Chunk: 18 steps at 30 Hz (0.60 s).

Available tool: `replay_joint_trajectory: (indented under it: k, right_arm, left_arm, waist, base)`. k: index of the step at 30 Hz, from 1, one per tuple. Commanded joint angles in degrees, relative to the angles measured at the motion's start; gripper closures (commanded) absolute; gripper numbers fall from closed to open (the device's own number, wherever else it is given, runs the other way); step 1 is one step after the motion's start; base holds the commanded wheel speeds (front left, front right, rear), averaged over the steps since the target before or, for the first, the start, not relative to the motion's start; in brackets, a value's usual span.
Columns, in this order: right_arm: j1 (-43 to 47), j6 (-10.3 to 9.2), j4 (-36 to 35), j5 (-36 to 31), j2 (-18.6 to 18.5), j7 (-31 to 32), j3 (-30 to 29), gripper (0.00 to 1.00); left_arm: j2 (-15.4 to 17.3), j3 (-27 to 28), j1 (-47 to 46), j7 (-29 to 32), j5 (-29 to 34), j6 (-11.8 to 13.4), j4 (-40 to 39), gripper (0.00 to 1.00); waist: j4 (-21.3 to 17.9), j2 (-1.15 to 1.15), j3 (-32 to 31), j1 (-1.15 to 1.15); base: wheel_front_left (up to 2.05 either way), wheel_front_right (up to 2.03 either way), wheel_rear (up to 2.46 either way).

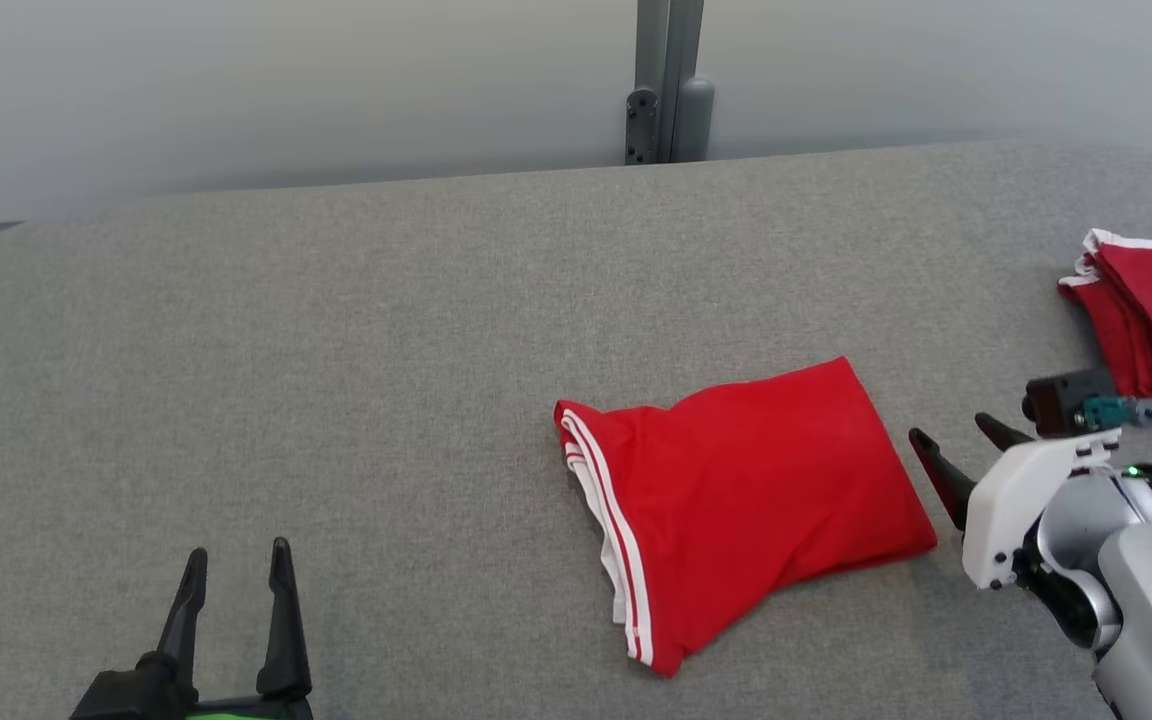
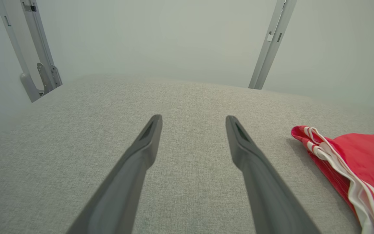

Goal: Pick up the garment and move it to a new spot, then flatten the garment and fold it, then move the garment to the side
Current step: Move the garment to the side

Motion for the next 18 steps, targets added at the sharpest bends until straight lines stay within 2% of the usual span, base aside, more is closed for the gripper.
replay_joint_trajectory:
  k: [1, 4, 10, 11, 12, 15, 18]
  right_arm:
    - [-2.3, -0.01, 1.0, 1.0, -0.1, 2.0, 0.3, 0.00]
    - [-5.2, 0.01, 3.9, 3.1, -0.1, 6.3, 2.0, 0.00]
    - [-8.8, 0.00, 10.2, 5.3, 1.1, 9.7, 3.8, 0.00]
    - [-9.0, 0.02, 10.5, 6.6, 1.7, 9.3, 4.0, 0.23]
    - [-9.1, 0.02, 10.5, 8.0, 2.2, 9.2, 4.2, 1.00]
    - [-10.2, 0.01, 8.4, 11.0, 0.9, 7.1, 6.0, 1.00]
    - [-12.7, -0.03, 5.9, 13.0, -2.0, 4.4, 5.2, 1.00]
  left_arm:
    - [0.1, -0.5, -1.6, 0.0, 0.5, -0.4, 0.2, 0.00]
    - [0.1, -1.1, -3.1, 0.0, 0.7, -0.7, 0.7, 0.00]
    - [0.1, -0.9, -4.5, 0.0, 0.6, -0.9, 1.0, 0.00]
    - [0.1, -0.8, -4.6, 0.0, 0.6, -0.9, 1.0, 0.00]
    - [0.1, -0.6, -4.5, 0.0, 0.5, -0.8, 0.9, 0.00]
    - [0.1, 0.1, -4.2, 0.0, 0.4, -0.5, 0.4, 0.00]
    - [0.1, 0.5, -4.8, 0.0, 1.0, -0.6, -0.2, 0.00]
  waist:
    - [2.2, 0.00, 3.9, 0.00]
    - [3.9, 0.00, 6.1, 0.00]
    - [5.7, 0.00, 8.7, 0.00]
    - [5.7, 0.00, 8.8, 0.00]
    - [5.6, 0.00, 8.9, 0.00]
    - [4.1, 0.00, 9.4, 0.00]
    - [1.6, 0.00, 10.3, 0.00]
  base:
    - [0.00, 0.00, 0.00]
    - [0.00, 0.00, 0.00]
    - [0.00, 0.00, 0.00]
    - [0.00, 0.00, 0.00]
    - [0.00, 0.00, 0.00]
    - [0.00, 0.00, 0.00]
    - [0.00, 0.00, 0.00]
